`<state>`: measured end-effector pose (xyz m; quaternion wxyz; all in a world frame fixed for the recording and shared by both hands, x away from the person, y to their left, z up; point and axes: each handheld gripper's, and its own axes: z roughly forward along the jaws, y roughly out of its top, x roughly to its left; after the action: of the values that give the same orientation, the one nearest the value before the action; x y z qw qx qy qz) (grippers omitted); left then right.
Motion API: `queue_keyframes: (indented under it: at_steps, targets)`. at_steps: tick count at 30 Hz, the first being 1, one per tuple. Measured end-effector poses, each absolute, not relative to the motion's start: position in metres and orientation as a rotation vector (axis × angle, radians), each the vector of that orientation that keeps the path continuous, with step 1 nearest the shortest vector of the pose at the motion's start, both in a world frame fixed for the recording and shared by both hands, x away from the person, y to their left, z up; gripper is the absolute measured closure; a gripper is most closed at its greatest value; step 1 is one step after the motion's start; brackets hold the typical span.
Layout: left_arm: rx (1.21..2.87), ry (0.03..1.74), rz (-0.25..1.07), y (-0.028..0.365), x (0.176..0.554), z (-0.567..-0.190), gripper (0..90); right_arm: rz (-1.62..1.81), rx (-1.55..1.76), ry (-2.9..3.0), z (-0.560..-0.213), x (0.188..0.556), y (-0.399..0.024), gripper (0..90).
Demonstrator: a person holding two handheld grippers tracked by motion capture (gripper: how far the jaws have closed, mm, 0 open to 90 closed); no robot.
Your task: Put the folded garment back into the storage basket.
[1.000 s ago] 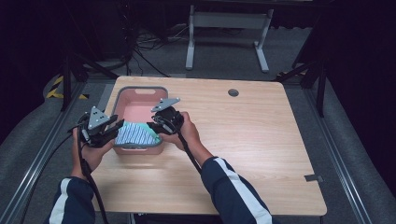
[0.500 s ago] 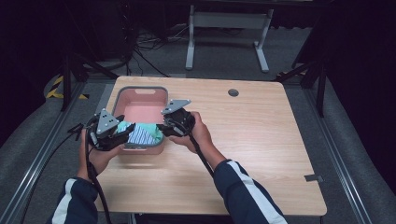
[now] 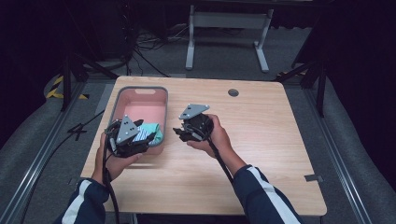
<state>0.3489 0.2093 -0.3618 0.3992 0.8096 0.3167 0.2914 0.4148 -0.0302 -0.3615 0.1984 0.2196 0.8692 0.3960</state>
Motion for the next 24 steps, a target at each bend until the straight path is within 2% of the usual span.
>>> queue_keyframes:
  at_steps: [24]
  targets:
    - [2.122, 0.703, 0.673, 0.172, 0.338, -0.372, 32.3, 0.995, 0.611, 2.413, -0.364, 0.399, -0.073, 37.6]
